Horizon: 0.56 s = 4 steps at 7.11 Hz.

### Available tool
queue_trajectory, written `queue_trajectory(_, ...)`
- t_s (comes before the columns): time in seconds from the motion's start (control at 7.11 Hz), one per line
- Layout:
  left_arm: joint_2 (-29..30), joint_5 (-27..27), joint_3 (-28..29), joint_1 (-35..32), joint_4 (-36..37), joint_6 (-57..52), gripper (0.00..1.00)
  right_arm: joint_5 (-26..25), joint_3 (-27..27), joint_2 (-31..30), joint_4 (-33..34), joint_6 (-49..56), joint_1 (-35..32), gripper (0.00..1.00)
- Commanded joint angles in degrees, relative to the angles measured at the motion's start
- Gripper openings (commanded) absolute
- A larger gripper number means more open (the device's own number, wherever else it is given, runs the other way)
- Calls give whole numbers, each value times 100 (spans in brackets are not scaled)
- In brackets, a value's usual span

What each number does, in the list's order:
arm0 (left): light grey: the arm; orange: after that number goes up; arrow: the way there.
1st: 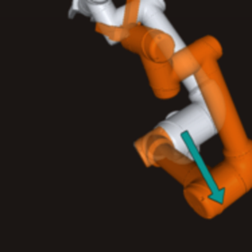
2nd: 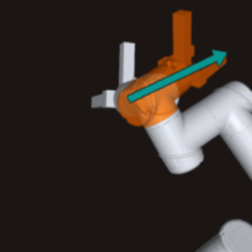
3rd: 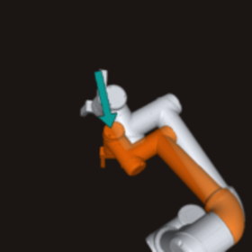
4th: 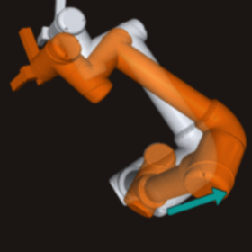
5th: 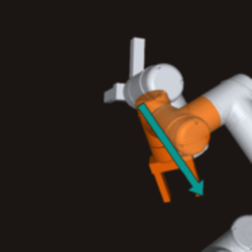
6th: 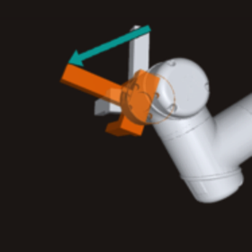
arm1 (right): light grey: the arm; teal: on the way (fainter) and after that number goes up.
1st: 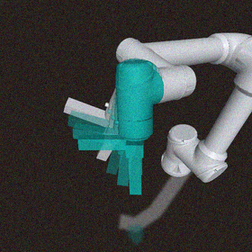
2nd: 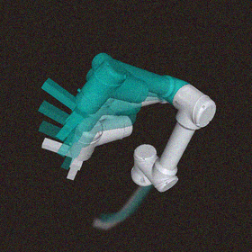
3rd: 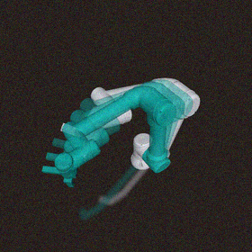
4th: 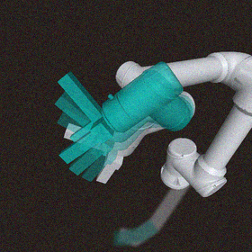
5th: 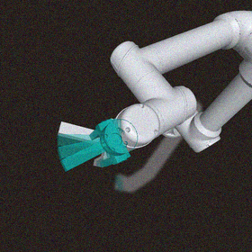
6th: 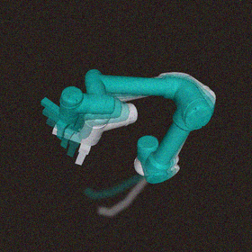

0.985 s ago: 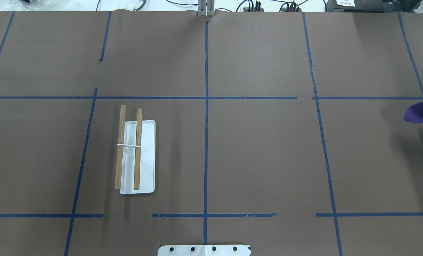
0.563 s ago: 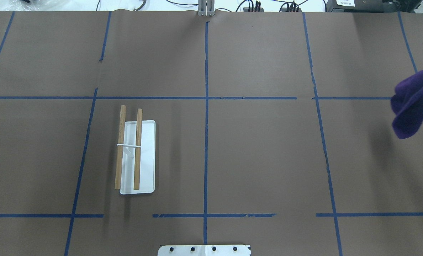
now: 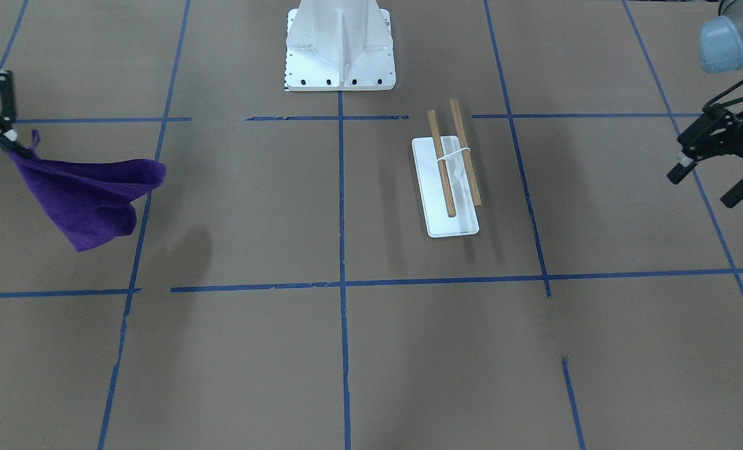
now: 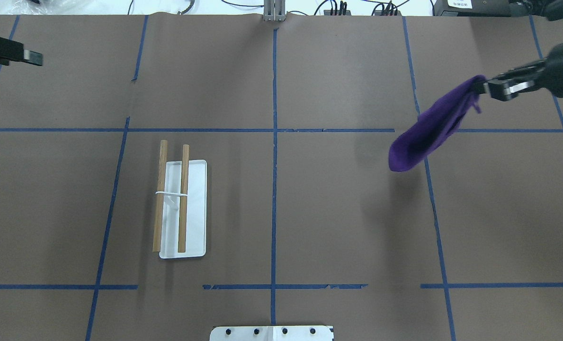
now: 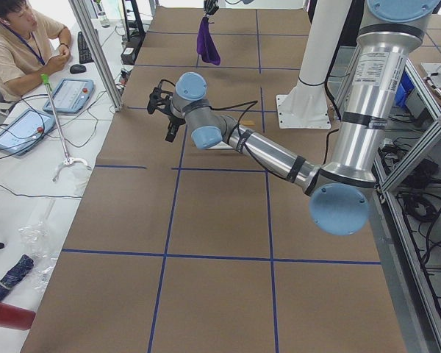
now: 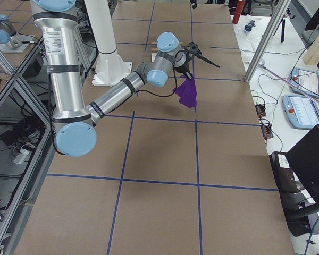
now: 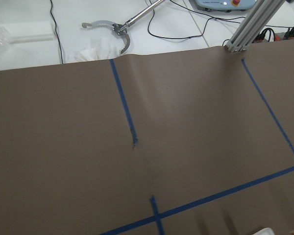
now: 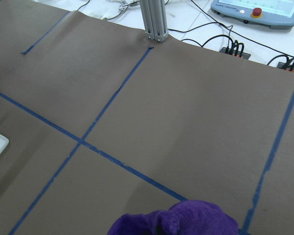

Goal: Hang towel on rack

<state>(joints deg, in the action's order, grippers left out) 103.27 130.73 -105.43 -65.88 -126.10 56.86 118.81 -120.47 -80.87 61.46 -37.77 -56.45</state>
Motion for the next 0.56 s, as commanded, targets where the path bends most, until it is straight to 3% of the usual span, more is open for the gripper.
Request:
queue_trajectory(0.0, 1215, -623, -30, 968, 1150, 2257, 76, -1417, -20, 587, 15, -1263, 1045, 0)
queue_trajectory(0.14, 1727, -1071, -31, 1390, 1741, 3077, 70, -1840, -12, 763, 15, -1320, 1335, 0)
queue_trajectory(0.28, 2254, -1423, 22, 1533, 2312, 3912, 71, -2157, -20, 913, 15, -1434, 1521, 0)
queue_trajectory(0.42, 2642, -1427, 57, 1604, 2692, 4190, 76, -2474, -12, 1045, 15, -1514, 1740, 0)
